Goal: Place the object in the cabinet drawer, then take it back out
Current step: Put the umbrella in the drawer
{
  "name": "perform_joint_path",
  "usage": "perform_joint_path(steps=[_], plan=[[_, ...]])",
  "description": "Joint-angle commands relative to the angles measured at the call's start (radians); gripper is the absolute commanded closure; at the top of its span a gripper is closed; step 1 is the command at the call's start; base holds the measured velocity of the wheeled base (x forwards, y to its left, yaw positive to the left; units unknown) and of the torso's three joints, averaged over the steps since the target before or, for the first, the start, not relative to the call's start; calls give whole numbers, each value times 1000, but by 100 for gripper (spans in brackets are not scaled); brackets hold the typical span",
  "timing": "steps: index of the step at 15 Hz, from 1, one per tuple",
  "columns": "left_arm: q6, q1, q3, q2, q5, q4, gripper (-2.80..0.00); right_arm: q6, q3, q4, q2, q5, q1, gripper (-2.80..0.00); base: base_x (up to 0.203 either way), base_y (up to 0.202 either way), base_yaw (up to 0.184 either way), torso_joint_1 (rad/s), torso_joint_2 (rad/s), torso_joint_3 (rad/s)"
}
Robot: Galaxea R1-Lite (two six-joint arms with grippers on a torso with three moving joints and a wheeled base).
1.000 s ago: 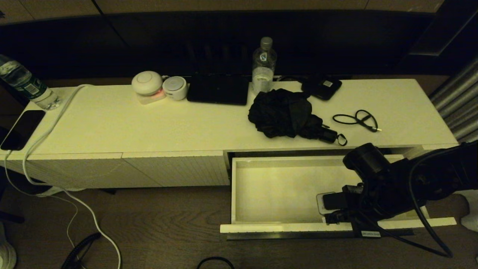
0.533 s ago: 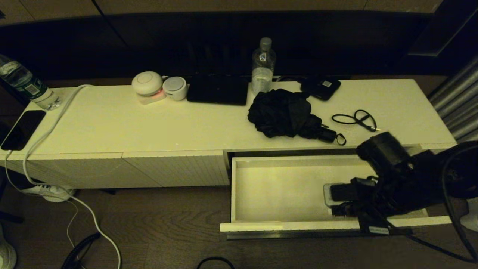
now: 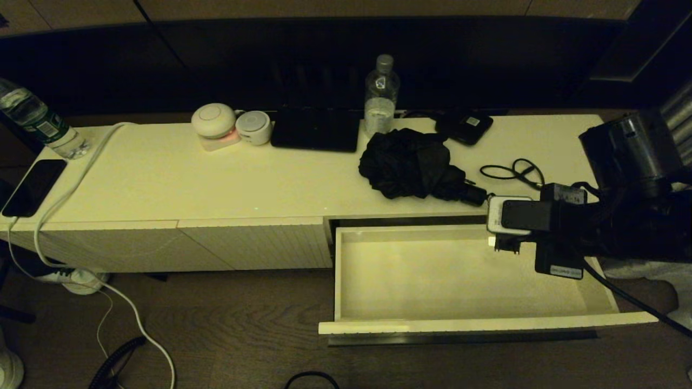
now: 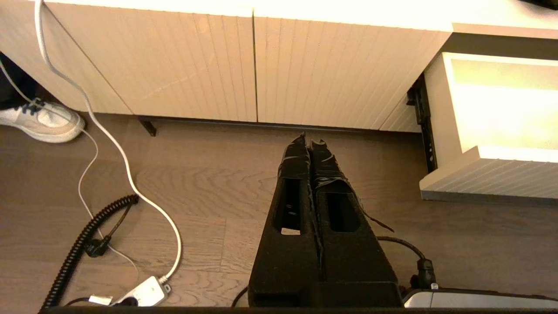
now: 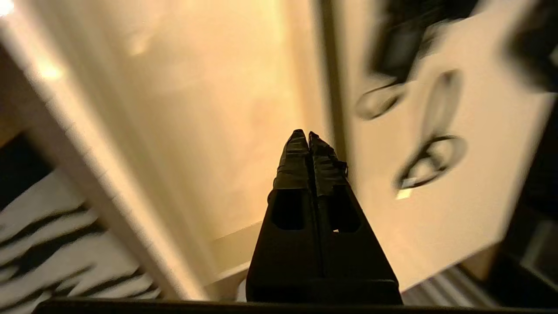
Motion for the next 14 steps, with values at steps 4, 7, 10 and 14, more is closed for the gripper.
perform_joint_path(steps=[4,7,10,14], plan=[[-1,0,0,-2,1,0,0,-3,-146,-32,112,-43,36,0,0,0,0,0,0,0],[-1,1,0,-2,1,0,0,4,-273,21,202,-53,36,0,0,0,0,0,0,0],[-1,0,0,-2,1,0,0,65,-293,64,226,-77,36,0,0,0,0,0,0,0],[-1,0,0,-2,1,0,0,172,-404,134,280,-75,36,0,0,0,0,0,0,0]])
